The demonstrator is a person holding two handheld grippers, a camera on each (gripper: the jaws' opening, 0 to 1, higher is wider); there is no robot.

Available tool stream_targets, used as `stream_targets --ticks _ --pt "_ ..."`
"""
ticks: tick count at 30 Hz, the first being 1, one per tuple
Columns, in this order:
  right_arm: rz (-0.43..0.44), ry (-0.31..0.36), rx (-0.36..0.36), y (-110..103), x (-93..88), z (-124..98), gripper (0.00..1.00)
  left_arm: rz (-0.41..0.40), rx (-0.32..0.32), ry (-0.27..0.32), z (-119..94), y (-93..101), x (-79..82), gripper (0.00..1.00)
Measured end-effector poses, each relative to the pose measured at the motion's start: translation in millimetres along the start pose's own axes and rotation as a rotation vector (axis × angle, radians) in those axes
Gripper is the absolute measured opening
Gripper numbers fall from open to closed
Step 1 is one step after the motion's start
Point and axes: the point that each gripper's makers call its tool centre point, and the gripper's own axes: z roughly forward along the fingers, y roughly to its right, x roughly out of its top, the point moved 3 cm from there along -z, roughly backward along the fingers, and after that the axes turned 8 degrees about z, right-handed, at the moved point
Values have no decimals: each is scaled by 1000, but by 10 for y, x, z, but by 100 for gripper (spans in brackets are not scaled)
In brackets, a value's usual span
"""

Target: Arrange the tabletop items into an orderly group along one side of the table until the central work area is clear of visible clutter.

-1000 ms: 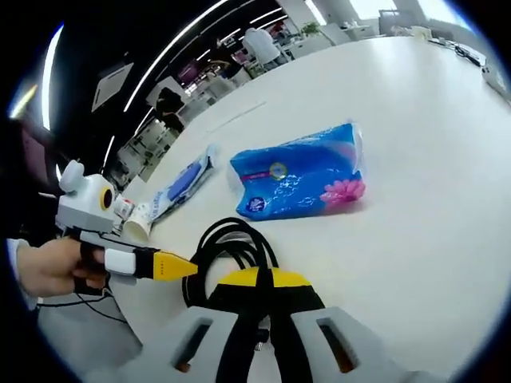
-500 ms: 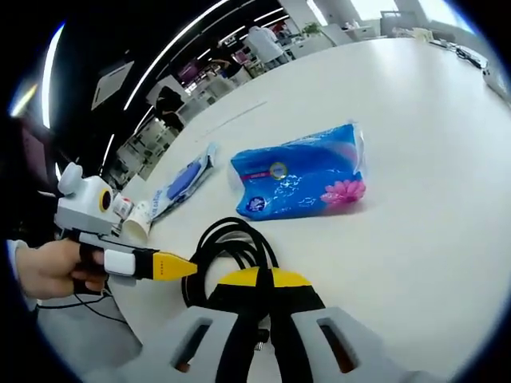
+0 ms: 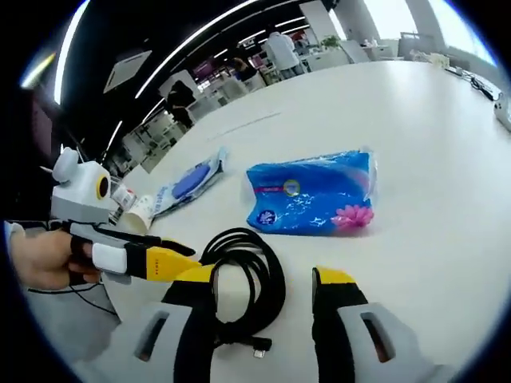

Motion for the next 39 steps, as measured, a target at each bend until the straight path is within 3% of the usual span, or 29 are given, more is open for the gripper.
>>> stream_targets --ticks 2,6,20,25,39 --pt "-24 17 -4 -21 44 1 44 51 6 -6 -29 -13 29 49" --pt "-26 27 2 -95 117 -27 44 22 6 18 -96 -52 89 53" --pt "-66 9 -4 -258 168 -10 41 -19 27 49 -349 -233 62 48" --pt "-78 2 0 -308 159 48 40 -41 38 67 -455 -347 54 44" --pt "-135 -7 27 -710 177 210 36 -140 105 125 -866 -769 -45 42"
